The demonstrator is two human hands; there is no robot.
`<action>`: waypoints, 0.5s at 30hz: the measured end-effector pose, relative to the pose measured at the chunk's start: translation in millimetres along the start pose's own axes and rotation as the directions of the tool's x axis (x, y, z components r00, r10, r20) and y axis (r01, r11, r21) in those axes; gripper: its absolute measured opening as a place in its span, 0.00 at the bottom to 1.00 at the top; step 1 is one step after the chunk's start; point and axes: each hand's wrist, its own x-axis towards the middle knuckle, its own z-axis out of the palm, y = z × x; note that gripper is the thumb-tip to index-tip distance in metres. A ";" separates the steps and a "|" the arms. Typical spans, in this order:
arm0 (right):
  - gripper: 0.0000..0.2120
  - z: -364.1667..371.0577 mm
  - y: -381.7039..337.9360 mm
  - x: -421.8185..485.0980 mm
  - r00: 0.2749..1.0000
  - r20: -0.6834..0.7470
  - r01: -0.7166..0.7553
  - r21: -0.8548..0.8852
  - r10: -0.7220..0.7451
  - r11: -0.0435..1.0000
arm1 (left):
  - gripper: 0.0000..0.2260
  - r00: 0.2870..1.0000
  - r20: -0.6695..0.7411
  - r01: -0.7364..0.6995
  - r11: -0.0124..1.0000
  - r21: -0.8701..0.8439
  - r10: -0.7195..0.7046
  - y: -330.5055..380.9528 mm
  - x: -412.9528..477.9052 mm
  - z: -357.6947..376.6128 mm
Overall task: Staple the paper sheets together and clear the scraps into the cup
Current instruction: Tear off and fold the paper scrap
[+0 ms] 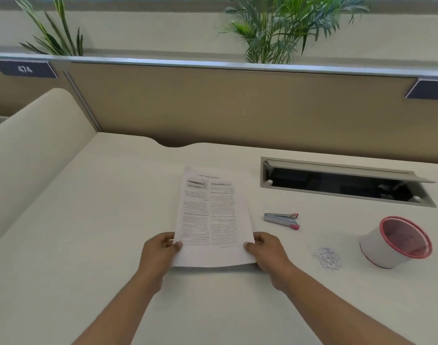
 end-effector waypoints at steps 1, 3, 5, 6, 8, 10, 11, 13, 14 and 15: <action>0.07 1.9 -1.2 6.4 1.000 -0.019 -0.006 0.001 0.006 1.000 | 0.09 1.000 -0.015 -0.005 1.000 0.003 0.005 0.8 9.7 1.7; 0.08 3.8 -3.0 16.4 0.999 -0.047 -0.002 -0.002 0.002 1.000 | 0.08 0.999 -0.032 -0.024 1.000 0.018 0.024 2.2 27.6 4.4; 0.12 3.9 -2.5 23.7 0.997 -0.074 0.025 -0.024 -0.027 0.999 | 0.07 0.998 -0.048 -0.045 0.998 0.054 0.048 4.5 40.5 6.2; 0.15 3.7 -1.7 26.2 0.995 -0.091 0.039 -0.057 -0.044 0.998 | 0.05 0.996 -0.065 -0.062 0.995 0.082 0.068 4.5 47.0 6.9; 0.18 3.3 -0.7 29.3 0.991 -0.113 0.052 -0.145 -0.068 0.988 | 0.05 0.988 -0.103 -0.100 0.980 0.174 0.119 4.2 57.4 8.7; 0.20 2.8 -1.0 29.7 0.988 -0.126 0.068 -0.204 -0.095 0.977 | 0.06 0.978 -0.126 -0.131 0.956 0.264 0.169 4.5 61.8 11.1; 0.20 2.2 -1.2 29.5 0.986 -0.130 0.078 -0.223 -0.109 0.972 | 0.07 0.973 -0.132 -0.144 0.942 0.302 0.191 3.9 62.2 12.5; 0.21 0.0 -1.6 27.4 0.983 -0.129 0.090 -0.262 -0.128 0.961 | 0.10 0.961 -0.138 -0.170 0.905 0.389 0.240 0.6 61.4 13.9; 0.21 -1.8 -1.7 25.3 0.982 -0.128 0.095 -0.291 -0.137 0.952 | 0.13 0.954 -0.135 -0.181 0.875 0.449 0.266 -1.0 59.4 13.7; 0.22 -3.9 -1.3 22.4 0.981 -0.129 0.100 -0.318 -0.148 0.943 | 0.15 0.948 -0.126 -0.189 0.839 0.511 0.291 -2.5 56.1 14.3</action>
